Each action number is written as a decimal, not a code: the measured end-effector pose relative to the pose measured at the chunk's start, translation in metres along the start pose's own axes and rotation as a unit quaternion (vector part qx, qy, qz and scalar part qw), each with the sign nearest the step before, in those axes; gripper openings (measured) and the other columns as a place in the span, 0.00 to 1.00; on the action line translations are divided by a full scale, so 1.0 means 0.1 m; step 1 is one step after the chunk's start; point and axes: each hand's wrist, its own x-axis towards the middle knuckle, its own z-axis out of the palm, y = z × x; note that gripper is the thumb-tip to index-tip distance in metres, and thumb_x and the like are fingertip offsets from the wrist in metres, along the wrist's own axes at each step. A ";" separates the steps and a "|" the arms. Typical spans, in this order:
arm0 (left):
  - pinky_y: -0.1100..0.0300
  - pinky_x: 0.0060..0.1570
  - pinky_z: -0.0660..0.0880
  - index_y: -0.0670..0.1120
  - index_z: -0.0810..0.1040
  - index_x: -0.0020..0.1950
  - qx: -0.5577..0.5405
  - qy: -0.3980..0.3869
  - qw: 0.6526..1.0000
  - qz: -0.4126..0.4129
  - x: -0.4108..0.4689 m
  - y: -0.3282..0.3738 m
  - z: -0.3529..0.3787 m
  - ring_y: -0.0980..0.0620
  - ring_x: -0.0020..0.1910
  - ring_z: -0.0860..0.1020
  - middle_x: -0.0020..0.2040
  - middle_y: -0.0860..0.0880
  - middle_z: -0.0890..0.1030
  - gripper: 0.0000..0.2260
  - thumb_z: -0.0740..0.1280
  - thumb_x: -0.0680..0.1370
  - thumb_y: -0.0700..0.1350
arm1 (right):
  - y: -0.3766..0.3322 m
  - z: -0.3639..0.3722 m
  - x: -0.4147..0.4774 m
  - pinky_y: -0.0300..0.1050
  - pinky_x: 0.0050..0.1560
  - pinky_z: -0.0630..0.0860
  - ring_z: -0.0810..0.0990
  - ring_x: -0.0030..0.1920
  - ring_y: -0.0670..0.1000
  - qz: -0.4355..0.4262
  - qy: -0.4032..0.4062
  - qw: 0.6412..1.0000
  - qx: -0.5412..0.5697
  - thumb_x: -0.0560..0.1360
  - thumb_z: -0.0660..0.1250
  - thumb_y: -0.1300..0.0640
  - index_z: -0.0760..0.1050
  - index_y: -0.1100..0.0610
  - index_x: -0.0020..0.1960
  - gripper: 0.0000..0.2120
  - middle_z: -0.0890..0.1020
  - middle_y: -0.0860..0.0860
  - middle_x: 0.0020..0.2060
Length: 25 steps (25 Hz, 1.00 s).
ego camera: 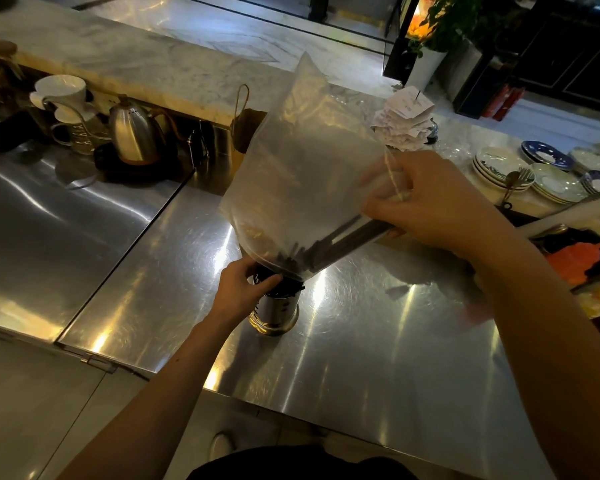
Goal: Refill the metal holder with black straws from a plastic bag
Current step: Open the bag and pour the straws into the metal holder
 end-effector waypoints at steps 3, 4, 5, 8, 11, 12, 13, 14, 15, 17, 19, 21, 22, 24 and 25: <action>0.50 0.62 0.76 0.46 0.81 0.61 -0.003 0.001 1.000 -0.001 0.01 0.00 0.00 0.49 0.57 0.81 0.57 0.47 0.84 0.16 0.73 0.74 0.45 | -0.01 -0.03 0.00 0.50 0.37 0.84 0.85 0.38 0.51 0.006 -0.002 1.000 0.010 0.71 0.73 0.57 0.78 0.55 0.52 0.10 0.84 0.54 0.44; 0.49 0.62 0.77 0.45 0.81 0.60 -0.004 0.003 1.000 -0.004 0.01 -0.01 0.00 0.49 0.56 0.82 0.57 0.47 0.84 0.16 0.74 0.74 0.46 | -0.02 -0.03 0.00 0.49 0.36 0.84 0.85 0.37 0.51 0.008 -0.008 1.000 0.021 0.72 0.73 0.58 0.78 0.54 0.53 0.10 0.84 0.53 0.44; 0.48 0.61 0.77 0.45 0.81 0.60 -0.004 0.004 1.000 -0.005 0.02 -0.02 0.01 0.49 0.55 0.82 0.56 0.47 0.84 0.16 0.74 0.73 0.47 | -0.01 -0.03 0.00 0.49 0.37 0.84 0.85 0.38 0.51 0.009 -0.009 1.000 0.018 0.72 0.72 0.58 0.78 0.54 0.53 0.11 0.84 0.53 0.44; 0.46 0.58 0.79 0.45 0.82 0.59 0.002 0.009 1.000 -0.012 0.04 -0.03 0.02 0.49 0.53 0.83 0.54 0.46 0.84 0.16 0.74 0.73 0.48 | -0.02 -0.03 -0.01 0.49 0.37 0.84 0.86 0.37 0.51 0.020 -0.016 0.999 0.020 0.72 0.72 0.59 0.78 0.53 0.54 0.11 0.84 0.53 0.43; 0.46 0.58 0.79 0.46 0.82 0.59 -0.009 0.008 1.000 -0.011 0.05 -0.03 0.02 0.49 0.53 0.83 0.54 0.47 0.85 0.15 0.73 0.74 0.50 | -0.01 -0.04 0.00 0.52 0.41 0.84 0.85 0.39 0.51 0.013 -0.007 1.000 -0.004 0.72 0.72 0.57 0.78 0.52 0.53 0.11 0.84 0.52 0.44; 0.46 0.58 0.78 0.46 0.82 0.59 -0.015 0.008 1.000 -0.011 0.05 -0.03 0.02 0.50 0.54 0.82 0.55 0.47 0.84 0.15 0.73 0.74 0.50 | -0.01 -0.05 0.01 0.53 0.42 0.84 0.85 0.40 0.50 0.012 -0.005 1.000 -0.012 0.71 0.72 0.56 0.78 0.52 0.53 0.11 0.84 0.51 0.43; 0.46 0.59 0.78 0.46 0.83 0.58 -0.021 0.008 1.000 -0.014 0.05 -0.03 0.02 0.50 0.55 0.82 0.55 0.47 0.84 0.14 0.72 0.75 0.50 | -0.01 -0.05 0.01 0.53 0.43 0.84 0.85 0.39 0.49 0.013 -0.006 1.000 -0.010 0.71 0.73 0.56 0.78 0.51 0.53 0.11 0.84 0.50 0.43; 0.47 0.59 0.78 0.47 0.83 0.58 -0.030 0.007 0.999 -0.017 0.05 -0.02 0.02 0.50 0.55 0.82 0.55 0.47 0.85 0.13 0.72 0.75 0.49 | -0.01 -0.05 0.01 0.52 0.42 0.84 0.85 0.39 0.49 0.016 -0.006 1.000 -0.004 0.71 0.73 0.56 0.78 0.51 0.53 0.11 0.84 0.50 0.42; 0.48 0.59 0.78 0.47 0.84 0.57 -0.039 0.002 0.999 -0.018 0.06 -0.01 0.01 0.50 0.54 0.82 0.54 0.48 0.85 0.12 0.72 0.75 0.48 | 0.00 -0.05 0.01 0.53 0.42 0.84 0.85 0.38 0.49 0.019 -0.007 1.000 -0.001 0.71 0.73 0.57 0.78 0.51 0.53 0.11 0.84 0.50 0.42; 0.53 0.57 0.79 0.49 0.84 0.56 -0.039 -0.016 0.999 -0.009 0.06 0.01 0.01 0.51 0.53 0.82 0.53 0.49 0.85 0.11 0.73 0.74 0.47 | -0.01 -0.05 0.01 0.53 0.40 0.84 0.85 0.38 0.49 0.020 -0.009 1.000 0.004 0.71 0.73 0.57 0.78 0.51 0.52 0.11 0.85 0.51 0.41; 0.63 0.53 0.77 0.49 0.84 0.56 -0.028 -0.041 0.999 -0.002 0.06 0.04 0.00 0.52 0.53 0.82 0.53 0.49 0.85 0.12 0.74 0.73 0.48 | 0.00 -0.05 0.02 0.55 0.41 0.84 0.85 0.37 0.50 0.011 -0.011 1.000 0.007 0.71 0.73 0.57 0.79 0.52 0.52 0.10 0.85 0.52 0.41; 0.68 0.51 0.73 0.48 0.83 0.57 -0.027 -0.066 0.997 -0.005 0.06 0.06 0.00 0.52 0.54 0.81 0.54 0.49 0.84 0.14 0.75 0.72 0.47 | 0.01 -0.05 0.04 0.58 0.44 0.83 0.85 0.39 0.51 0.005 -0.011 1.000 0.002 0.71 0.73 0.57 0.79 0.52 0.52 0.10 0.84 0.52 0.41; 0.68 0.51 0.73 0.47 0.83 0.58 -0.023 -0.073 0.997 -0.006 0.07 0.05 -0.01 0.52 0.54 0.81 0.54 0.49 0.84 0.16 0.75 0.71 0.48 | 0.02 -0.05 0.05 0.59 0.44 0.83 0.85 0.40 0.51 0.005 -0.012 1.000 0.005 0.71 0.73 0.57 0.79 0.51 0.52 0.10 0.84 0.52 0.41; 0.66 0.52 0.75 0.46 0.82 0.59 -0.020 -0.076 0.997 -0.009 0.09 0.03 -0.02 0.52 0.54 0.81 0.55 0.49 0.84 0.21 0.76 0.69 0.52 | 0.04 -0.05 0.06 0.58 0.44 0.83 0.85 0.39 0.51 0.005 -0.015 1.000 0.014 0.71 0.73 0.57 0.79 0.50 0.52 0.10 0.85 0.52 0.40; 0.62 0.54 0.76 0.46 0.82 0.60 -0.020 -0.074 0.997 -0.008 0.10 0.02 -0.03 0.52 0.54 0.82 0.55 0.49 0.84 0.24 0.75 0.68 0.55 | 0.05 -0.05 0.06 0.57 0.43 0.83 0.85 0.38 0.51 0.006 -0.017 1.000 0.021 0.71 0.73 0.57 0.79 0.50 0.52 0.11 0.85 0.52 0.40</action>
